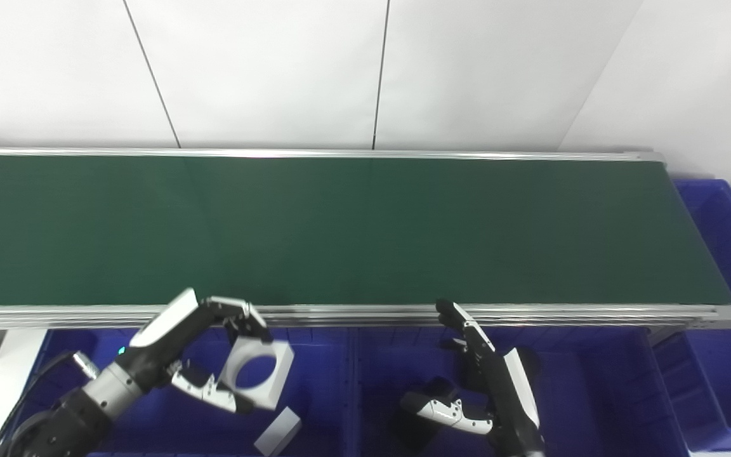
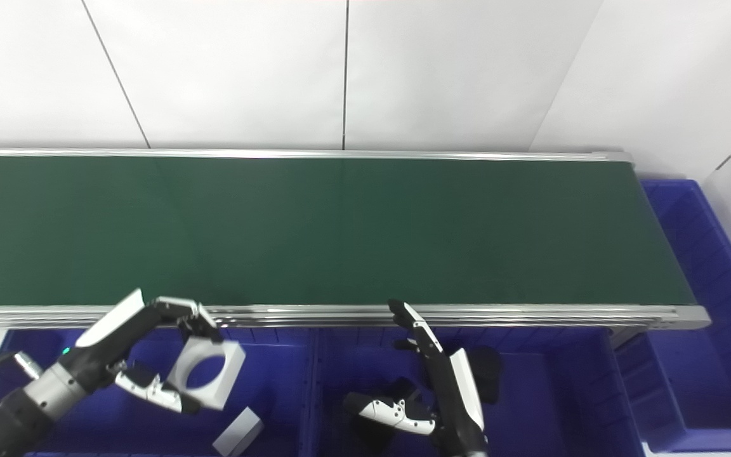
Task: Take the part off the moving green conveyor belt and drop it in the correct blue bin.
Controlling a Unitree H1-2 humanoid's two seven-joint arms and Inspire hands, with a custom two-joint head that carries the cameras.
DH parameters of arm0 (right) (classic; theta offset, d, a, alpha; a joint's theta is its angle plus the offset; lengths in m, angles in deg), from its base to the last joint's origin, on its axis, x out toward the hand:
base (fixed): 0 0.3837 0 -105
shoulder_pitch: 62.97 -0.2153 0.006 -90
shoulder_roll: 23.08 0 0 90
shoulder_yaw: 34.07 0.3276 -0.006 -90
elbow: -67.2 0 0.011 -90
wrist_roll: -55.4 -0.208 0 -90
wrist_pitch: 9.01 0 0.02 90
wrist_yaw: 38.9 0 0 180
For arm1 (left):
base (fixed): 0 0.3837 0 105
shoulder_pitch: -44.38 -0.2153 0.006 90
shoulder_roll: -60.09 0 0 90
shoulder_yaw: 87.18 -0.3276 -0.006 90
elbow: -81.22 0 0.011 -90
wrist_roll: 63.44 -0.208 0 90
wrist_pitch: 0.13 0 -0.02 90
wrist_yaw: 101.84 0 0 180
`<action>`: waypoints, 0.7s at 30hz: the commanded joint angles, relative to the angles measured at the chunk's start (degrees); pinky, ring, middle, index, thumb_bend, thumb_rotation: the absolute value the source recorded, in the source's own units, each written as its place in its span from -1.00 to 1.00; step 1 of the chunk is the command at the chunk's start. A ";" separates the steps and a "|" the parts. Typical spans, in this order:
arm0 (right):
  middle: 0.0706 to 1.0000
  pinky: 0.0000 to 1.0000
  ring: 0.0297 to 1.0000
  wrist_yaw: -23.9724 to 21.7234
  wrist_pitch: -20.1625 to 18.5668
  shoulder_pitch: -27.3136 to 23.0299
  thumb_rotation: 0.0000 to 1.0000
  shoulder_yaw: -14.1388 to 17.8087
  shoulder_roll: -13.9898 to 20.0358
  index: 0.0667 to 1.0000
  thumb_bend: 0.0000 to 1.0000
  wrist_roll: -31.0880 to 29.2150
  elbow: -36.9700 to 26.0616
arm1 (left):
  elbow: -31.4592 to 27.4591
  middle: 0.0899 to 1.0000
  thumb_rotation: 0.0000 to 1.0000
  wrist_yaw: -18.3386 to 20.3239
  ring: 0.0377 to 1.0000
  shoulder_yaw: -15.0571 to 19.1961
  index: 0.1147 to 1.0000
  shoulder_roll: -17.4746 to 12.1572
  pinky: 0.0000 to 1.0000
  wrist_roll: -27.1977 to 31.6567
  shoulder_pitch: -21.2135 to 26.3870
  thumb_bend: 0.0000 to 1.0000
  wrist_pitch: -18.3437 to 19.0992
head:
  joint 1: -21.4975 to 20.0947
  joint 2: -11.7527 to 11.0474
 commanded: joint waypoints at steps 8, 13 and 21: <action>0.78 0.37 0.73 -0.19 -0.01 0.26 -0.13 0.10 -0.07 0.75 0.79 -0.54 -3.07 | -0.49 -0.14 -1.00 -1.06 0.04 -0.81 -0.12 0.46 0.01 -6.24 0.23 0.03 1.03 | 0.39 0.54; 0.77 0.33 0.71 -0.19 -0.34 0.34 -0.12 0.18 -0.21 0.75 0.81 -0.86 -3.16 | -2.41 0.02 -0.96 1.66 0.25 -2.27 -0.16 -0.51 0.28 -9.57 0.65 0.03 5.87 | 0.58 0.50; 0.77 0.47 0.74 -0.15 -0.72 0.38 -0.12 0.01 -0.33 0.75 0.81 -0.60 -3.44 | -9.18 0.55 0.24 12.29 0.61 -7.03 0.55 -4.17 0.80 -17.82 2.45 0.64 16.56 | 0.55 0.49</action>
